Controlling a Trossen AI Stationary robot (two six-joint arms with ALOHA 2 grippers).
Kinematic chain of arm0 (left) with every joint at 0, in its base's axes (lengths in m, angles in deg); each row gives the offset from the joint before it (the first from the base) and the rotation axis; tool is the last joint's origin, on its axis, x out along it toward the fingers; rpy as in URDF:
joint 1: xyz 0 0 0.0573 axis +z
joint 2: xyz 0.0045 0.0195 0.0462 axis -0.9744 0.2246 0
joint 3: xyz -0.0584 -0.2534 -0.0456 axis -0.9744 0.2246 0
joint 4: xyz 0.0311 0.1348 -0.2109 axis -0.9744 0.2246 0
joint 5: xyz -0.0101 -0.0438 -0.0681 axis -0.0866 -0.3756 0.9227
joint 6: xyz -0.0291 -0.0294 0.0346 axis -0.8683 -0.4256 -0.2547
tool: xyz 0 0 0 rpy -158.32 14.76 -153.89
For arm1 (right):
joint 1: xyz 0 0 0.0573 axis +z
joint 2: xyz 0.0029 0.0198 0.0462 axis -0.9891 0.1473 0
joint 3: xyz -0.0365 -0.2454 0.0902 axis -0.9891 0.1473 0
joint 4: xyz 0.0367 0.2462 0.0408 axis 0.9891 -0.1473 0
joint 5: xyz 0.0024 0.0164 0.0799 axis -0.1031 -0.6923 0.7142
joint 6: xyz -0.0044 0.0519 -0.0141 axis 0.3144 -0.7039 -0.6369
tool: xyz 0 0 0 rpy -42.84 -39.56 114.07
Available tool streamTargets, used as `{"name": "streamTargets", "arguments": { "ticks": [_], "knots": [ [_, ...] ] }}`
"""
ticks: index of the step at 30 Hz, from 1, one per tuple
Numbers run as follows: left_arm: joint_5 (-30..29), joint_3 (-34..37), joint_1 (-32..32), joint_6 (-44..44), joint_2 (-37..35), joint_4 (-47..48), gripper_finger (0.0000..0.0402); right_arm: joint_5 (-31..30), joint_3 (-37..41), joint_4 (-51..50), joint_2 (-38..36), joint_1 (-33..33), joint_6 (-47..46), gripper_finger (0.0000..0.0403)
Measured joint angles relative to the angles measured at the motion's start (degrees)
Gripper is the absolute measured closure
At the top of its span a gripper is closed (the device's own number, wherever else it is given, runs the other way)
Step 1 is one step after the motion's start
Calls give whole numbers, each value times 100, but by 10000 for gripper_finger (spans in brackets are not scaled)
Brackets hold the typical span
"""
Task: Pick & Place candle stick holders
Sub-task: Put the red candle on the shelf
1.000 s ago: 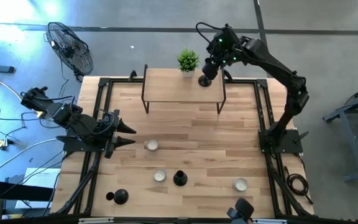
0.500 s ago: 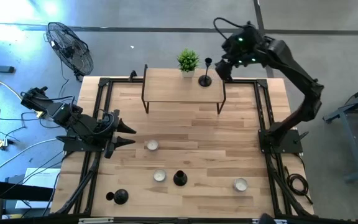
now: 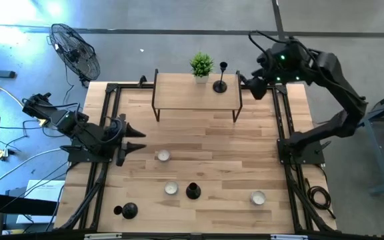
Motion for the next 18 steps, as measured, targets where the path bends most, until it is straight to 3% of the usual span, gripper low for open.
{"name": "streamTargets", "arguments": {
  "ticks": [5, 13, 18],
  "knots": [
    [-406, -2, -1, -227, 0, 320, 196, -419, 0, -196, -57, 443, -274, 178],
    [-414, -2, -1, -1159, 7, 1044, 131, -946, 0, -429, -57, 1011, -694, 178],
    [-403, -2, -1, -1189, 9, 1087, 90, -1091, 0, -439, -57, 1320, -909, 178]
  ]
}}
